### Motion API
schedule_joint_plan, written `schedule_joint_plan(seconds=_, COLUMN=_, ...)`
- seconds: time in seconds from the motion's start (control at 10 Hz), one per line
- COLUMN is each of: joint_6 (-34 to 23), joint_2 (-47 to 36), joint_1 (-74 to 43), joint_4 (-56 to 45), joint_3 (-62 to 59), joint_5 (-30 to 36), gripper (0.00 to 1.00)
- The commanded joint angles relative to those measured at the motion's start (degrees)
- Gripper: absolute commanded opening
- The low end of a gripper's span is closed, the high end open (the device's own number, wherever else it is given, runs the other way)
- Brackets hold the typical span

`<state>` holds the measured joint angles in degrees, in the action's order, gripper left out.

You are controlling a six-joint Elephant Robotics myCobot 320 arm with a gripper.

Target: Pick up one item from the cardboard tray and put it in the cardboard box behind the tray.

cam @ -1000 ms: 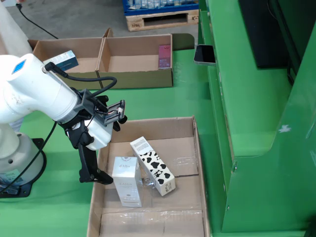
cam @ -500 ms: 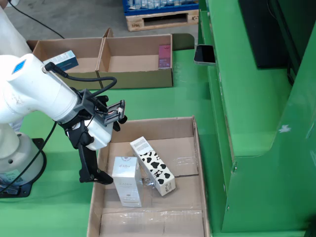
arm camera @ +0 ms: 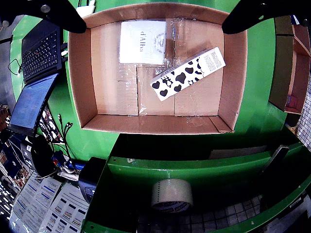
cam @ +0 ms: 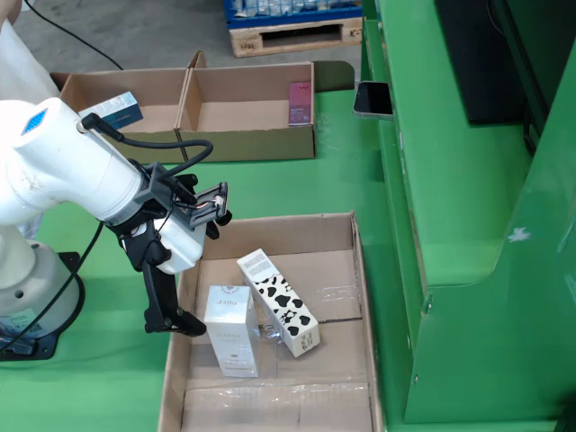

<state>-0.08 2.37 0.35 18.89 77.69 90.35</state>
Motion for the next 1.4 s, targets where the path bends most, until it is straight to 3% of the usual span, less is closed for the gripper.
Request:
schedule_joint_plan(seconds=0.0, joint_6=-0.2, joint_2=-1.1, joint_1=0.0, joint_4=0.7, joint_3=-1.4, joint_5=0.0, gripper=1.00)
schedule_joint_plan(seconds=1.1, joint_6=-0.2, joint_2=-1.1, joint_1=0.0, joint_4=0.7, joint_3=-1.4, joint_5=0.0, gripper=1.00)
schedule_joint_plan(seconds=1.3, joint_6=0.3, joint_2=2.2, joint_1=0.4, joint_4=0.5, joint_3=-3.7, joint_5=-0.2, gripper=1.00)
